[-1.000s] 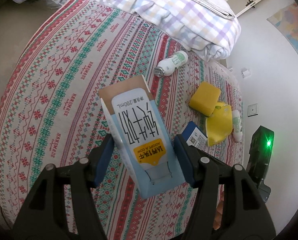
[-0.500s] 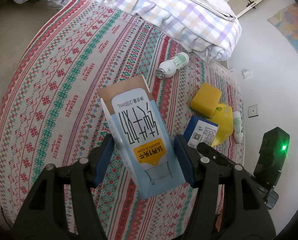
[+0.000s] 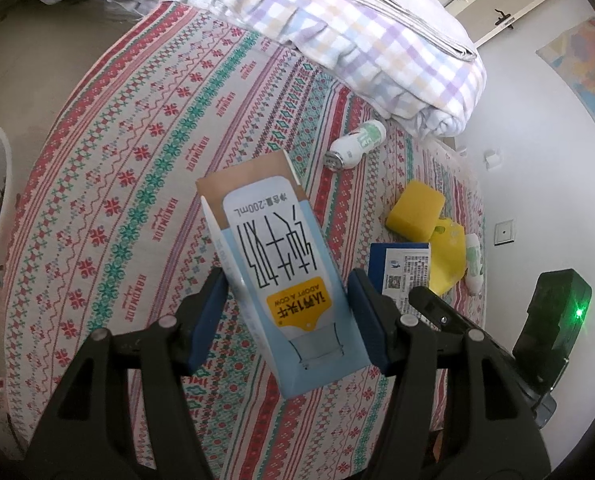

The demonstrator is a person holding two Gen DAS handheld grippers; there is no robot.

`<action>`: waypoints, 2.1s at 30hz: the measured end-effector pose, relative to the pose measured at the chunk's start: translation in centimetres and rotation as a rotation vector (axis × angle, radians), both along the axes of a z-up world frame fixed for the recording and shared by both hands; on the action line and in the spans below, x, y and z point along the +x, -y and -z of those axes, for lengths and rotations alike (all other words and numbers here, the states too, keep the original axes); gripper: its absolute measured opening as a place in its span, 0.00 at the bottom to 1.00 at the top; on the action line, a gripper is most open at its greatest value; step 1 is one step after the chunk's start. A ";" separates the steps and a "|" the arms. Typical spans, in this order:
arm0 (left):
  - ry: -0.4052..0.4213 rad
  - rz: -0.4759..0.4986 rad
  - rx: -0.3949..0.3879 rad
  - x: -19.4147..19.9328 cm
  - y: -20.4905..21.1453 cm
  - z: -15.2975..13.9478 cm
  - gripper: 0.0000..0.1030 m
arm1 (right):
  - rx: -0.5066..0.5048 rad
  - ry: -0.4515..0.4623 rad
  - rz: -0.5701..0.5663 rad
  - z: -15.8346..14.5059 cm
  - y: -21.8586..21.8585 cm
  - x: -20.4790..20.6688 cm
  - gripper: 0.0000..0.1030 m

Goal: Collect trash
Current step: 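Grasp the thin white paper item on the bed with the right tool, then carry the carton and white item to the wastebasket and open both tools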

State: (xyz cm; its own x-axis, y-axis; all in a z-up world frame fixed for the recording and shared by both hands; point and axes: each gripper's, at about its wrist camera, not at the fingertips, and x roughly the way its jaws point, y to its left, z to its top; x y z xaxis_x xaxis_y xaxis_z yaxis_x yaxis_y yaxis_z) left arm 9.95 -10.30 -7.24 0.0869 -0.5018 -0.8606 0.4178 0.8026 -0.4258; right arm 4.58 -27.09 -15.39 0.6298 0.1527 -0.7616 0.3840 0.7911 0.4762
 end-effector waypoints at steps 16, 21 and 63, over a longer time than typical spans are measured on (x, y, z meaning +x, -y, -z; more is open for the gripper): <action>-0.001 -0.089 -0.029 2.5 -5.8 -0.8 0.61 | 0.062 0.105 -0.124 -1.5 -4.9 3.1 0.02; -0.019 -0.137 -0.044 4.5 -9.0 -1.1 0.61 | 0.078 0.120 -0.174 -1.8 -7.6 5.4 0.02; -0.074 -0.718 -0.067 14.4 -32.7 0.2 0.61 | -0.183 -0.010 -0.544 1.0 -33.4 27.3 0.08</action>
